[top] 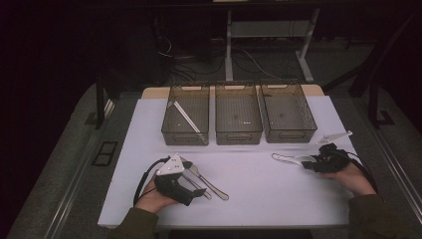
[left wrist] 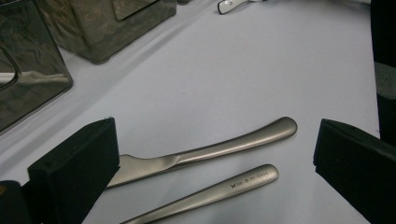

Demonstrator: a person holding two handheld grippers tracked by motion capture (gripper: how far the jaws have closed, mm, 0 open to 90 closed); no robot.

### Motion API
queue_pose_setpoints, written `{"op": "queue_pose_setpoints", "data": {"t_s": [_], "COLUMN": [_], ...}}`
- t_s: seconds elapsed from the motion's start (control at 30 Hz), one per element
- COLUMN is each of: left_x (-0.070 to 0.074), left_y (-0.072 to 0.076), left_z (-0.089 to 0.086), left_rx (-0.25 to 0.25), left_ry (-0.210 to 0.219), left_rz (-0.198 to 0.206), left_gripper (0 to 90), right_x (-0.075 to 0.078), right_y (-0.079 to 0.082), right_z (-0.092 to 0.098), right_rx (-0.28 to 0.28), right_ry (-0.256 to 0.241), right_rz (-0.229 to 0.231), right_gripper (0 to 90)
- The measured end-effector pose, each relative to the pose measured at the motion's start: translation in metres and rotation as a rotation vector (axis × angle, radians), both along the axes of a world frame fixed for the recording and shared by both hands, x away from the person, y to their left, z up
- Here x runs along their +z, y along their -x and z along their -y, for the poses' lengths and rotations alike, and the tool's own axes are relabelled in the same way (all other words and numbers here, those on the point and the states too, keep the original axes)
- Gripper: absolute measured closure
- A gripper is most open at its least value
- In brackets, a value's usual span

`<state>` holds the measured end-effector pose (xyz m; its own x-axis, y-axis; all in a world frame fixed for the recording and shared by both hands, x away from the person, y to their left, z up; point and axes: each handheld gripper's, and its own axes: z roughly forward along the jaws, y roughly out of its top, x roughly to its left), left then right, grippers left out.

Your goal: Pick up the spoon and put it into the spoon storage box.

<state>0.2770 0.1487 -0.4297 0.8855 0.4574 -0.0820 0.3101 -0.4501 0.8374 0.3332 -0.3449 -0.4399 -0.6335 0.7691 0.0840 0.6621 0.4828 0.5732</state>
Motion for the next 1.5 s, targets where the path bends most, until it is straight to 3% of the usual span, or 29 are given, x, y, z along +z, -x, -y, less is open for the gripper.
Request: {"op": "queue_pose_setpoints", "data": {"t_s": [0.23,0.63,1.5], "left_x": [0.000,0.001,-0.001], "left_y": [0.000,-0.001,0.001], "left_z": [0.000,-0.002,-0.005], "left_rx": [0.000,0.000,0.009], "left_ry": [0.000,0.007,0.021], "left_rz": [-0.002,-0.003,-0.017], "left_gripper": [0.0,0.0,0.0], "right_x": [0.002,0.004,0.044], "right_y": [0.001,0.000,0.006], "right_z": [0.004,0.007,0.009], "right_rx": [0.007,-0.004,-0.040], "right_ry": [-0.029,-0.046,-0.196], "right_rz": [-0.018,-0.034,0.075], "right_gripper": [77.3,79.6,79.7]}}
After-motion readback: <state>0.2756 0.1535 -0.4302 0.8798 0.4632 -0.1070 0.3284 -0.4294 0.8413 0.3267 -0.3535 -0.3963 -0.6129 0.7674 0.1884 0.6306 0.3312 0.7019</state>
